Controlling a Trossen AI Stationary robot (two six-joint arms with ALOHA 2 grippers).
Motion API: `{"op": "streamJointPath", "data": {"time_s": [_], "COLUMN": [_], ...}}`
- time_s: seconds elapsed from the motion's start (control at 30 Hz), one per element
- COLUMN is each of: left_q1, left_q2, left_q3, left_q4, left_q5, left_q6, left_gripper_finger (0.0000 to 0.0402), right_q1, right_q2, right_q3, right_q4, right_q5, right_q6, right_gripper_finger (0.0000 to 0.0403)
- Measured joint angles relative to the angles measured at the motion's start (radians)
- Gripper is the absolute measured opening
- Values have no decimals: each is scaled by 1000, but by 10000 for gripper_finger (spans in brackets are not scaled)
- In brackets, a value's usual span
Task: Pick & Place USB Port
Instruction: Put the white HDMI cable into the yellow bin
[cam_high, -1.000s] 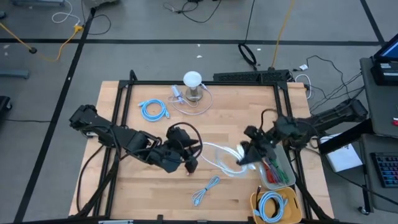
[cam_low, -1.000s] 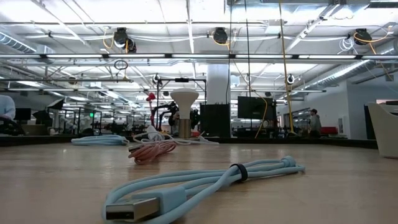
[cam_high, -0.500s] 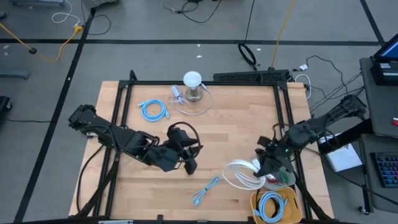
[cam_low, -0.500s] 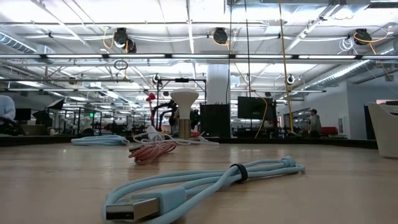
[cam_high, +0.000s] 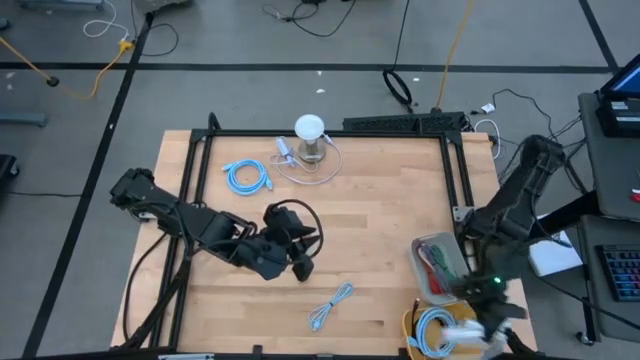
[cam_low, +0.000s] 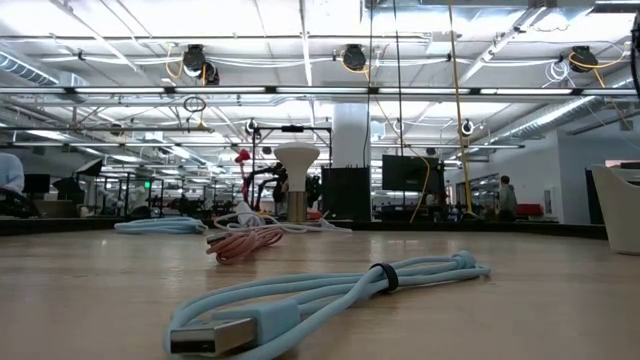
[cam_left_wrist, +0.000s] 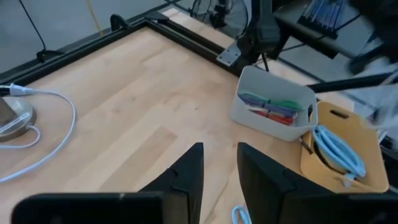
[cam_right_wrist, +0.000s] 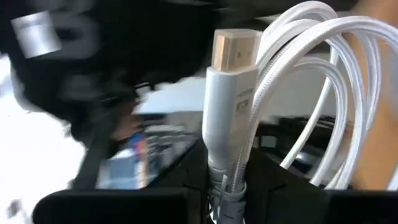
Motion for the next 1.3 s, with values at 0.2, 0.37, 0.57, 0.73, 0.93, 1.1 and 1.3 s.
{"op": "streamJointPath", "data": {"time_s": [0.2,0.37,0.57,0.73,0.93,1.1,1.3], "left_q1": [0,0,0,0,0,0,-10], "left_q2": [0,0,0,0,0,0,0], "left_q3": [0,0,0,0,0,1,1], "left_q4": [-14,-14,-13,-12,-10,-7,-12], "left_q5": [0,0,0,0,1,22,42], "left_q6": [-7,-4,-6,-12,-16,-41,-53], "left_gripper_finger": [97,97,97,97,97,97,97], "right_q1": [78,82,82,52,-2,-32,-35], "right_q2": [35,103,217,280,314,310,308], "right_q3": [1,1,1,-12,-81,-109,-105], "right_q4": [186,187,359,454,409,71,-94], "right_q5": [137,117,21,-24,-24,3,28], "right_q6": [19,25,37,0,5,-21,-76], "right_gripper_finger": [44,44,44,44,44,44,44]}}
